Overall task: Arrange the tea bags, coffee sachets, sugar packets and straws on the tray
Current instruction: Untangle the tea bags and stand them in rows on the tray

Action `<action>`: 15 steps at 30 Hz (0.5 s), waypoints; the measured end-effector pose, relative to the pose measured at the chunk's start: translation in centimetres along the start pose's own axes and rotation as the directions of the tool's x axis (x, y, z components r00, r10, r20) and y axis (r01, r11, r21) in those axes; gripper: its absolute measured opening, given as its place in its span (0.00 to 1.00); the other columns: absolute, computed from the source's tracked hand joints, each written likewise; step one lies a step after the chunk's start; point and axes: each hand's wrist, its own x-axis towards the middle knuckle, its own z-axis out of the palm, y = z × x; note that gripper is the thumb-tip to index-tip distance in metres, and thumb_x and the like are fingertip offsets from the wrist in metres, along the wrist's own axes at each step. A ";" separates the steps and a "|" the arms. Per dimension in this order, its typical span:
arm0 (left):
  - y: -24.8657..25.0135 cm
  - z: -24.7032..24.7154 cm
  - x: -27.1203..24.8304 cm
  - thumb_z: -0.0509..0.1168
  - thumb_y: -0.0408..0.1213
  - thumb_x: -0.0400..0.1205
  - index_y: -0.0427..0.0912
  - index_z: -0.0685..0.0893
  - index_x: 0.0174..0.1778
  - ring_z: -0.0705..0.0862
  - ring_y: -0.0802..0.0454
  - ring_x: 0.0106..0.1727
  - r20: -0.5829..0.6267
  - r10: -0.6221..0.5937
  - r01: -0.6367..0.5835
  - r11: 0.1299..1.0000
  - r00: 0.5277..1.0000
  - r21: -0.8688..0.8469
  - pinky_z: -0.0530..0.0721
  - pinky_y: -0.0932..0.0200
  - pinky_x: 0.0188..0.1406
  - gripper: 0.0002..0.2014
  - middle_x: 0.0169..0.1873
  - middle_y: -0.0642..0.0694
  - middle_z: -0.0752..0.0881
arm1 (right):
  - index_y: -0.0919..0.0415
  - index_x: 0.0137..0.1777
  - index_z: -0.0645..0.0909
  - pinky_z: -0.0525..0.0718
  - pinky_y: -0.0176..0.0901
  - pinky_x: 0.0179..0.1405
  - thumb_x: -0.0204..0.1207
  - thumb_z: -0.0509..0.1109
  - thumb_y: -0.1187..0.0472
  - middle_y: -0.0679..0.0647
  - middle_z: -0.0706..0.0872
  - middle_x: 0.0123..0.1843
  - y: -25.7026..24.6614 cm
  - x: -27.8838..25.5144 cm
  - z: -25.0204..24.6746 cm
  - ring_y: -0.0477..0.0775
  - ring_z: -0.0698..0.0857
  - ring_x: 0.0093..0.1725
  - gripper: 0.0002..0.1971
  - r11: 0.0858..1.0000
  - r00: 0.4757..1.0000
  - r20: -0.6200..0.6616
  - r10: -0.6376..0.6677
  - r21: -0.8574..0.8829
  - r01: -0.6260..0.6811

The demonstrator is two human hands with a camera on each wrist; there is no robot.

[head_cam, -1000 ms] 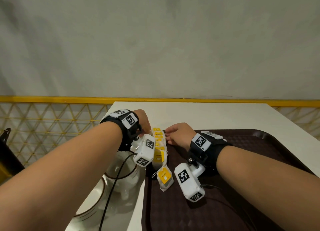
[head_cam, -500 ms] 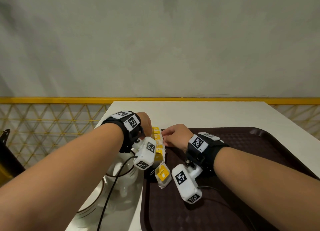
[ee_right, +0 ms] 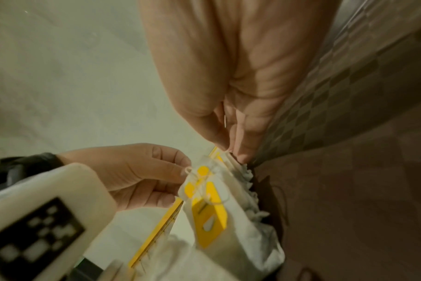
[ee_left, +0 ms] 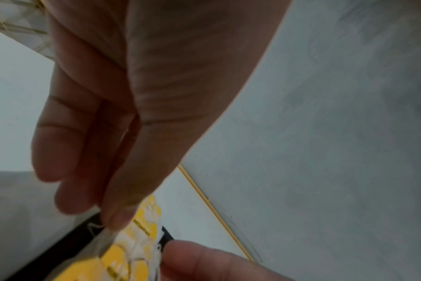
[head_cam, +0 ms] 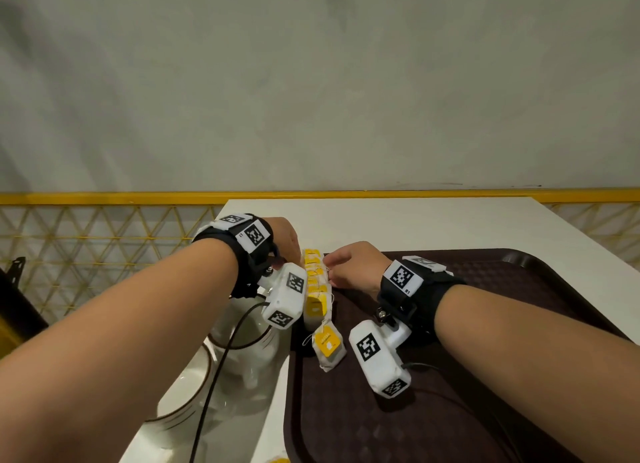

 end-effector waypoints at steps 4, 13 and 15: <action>0.3 -0.6 -1.5 0.74 0.38 0.75 0.43 0.90 0.48 0.85 0.55 0.39 0.109 0.051 -0.052 0.999 0.993 0.005 0.83 0.64 0.39 0.07 0.40 0.49 0.89 | 0.66 0.42 0.83 0.87 0.48 0.51 0.77 0.64 0.79 0.66 0.85 0.44 -0.9 -1.1 -0.9 0.61 0.85 0.45 0.11 0.993 0.999 0.029 0.039 0.111 -0.042; 1.1 1.5 -2.2 0.70 0.42 0.80 0.35 0.87 0.59 0.85 0.47 0.51 0.076 0.031 -0.049 0.969 0.997 0.244 0.83 0.53 0.59 0.17 0.56 0.38 0.88 | 0.65 0.41 0.81 0.87 0.43 0.40 0.79 0.71 0.66 0.60 0.83 0.36 0.2 -3.5 0.0 0.51 0.84 0.34 0.05 0.996 0.983 0.179 0.031 0.078 -0.045; 1.3 1.7 -2.3 0.68 0.40 0.81 0.34 0.86 0.61 0.82 0.49 0.49 0.094 0.033 -0.055 0.966 0.995 0.253 0.83 0.55 0.58 0.16 0.58 0.37 0.87 | 0.63 0.41 0.82 0.87 0.43 0.41 0.77 0.74 0.61 0.59 0.84 0.37 0.4 -3.6 0.3 0.52 0.83 0.37 0.07 0.998 0.981 0.191 0.018 0.056 -0.029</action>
